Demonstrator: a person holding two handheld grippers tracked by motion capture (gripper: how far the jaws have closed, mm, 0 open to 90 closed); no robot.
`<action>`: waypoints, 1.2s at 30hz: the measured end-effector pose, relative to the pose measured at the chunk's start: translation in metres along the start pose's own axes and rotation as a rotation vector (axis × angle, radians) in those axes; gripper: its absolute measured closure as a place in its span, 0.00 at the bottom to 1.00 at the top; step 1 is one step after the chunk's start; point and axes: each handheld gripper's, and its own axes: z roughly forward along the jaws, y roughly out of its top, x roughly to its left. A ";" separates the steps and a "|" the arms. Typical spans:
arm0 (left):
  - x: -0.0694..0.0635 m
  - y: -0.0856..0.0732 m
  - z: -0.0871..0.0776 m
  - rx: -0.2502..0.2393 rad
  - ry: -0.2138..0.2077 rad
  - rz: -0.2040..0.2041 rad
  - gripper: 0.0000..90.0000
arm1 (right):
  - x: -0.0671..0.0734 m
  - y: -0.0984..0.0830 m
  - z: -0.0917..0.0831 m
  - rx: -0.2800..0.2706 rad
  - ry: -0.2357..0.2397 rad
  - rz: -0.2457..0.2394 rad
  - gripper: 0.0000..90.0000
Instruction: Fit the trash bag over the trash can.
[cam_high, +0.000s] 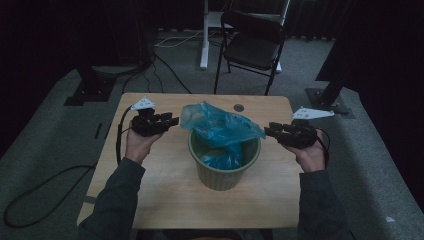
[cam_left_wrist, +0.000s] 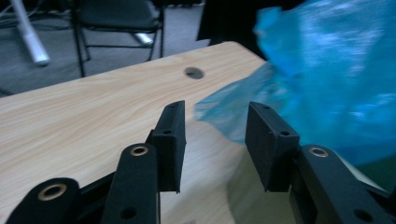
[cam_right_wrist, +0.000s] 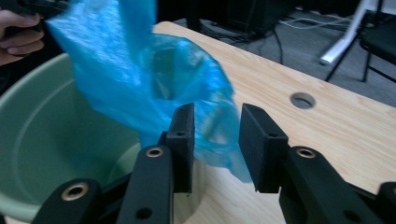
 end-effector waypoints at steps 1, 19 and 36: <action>-0.001 0.001 -0.001 -0.006 -0.019 0.003 0.62 | 0.002 0.001 0.001 0.000 0.007 -0.005 0.71; -0.030 0.009 0.006 0.031 -0.086 0.087 0.61 | 0.023 0.005 0.028 0.072 0.093 -0.088 0.67; -0.039 0.000 0.006 0.047 -0.080 0.101 1.00 | 0.022 -0.003 0.024 0.085 0.097 -0.091 1.00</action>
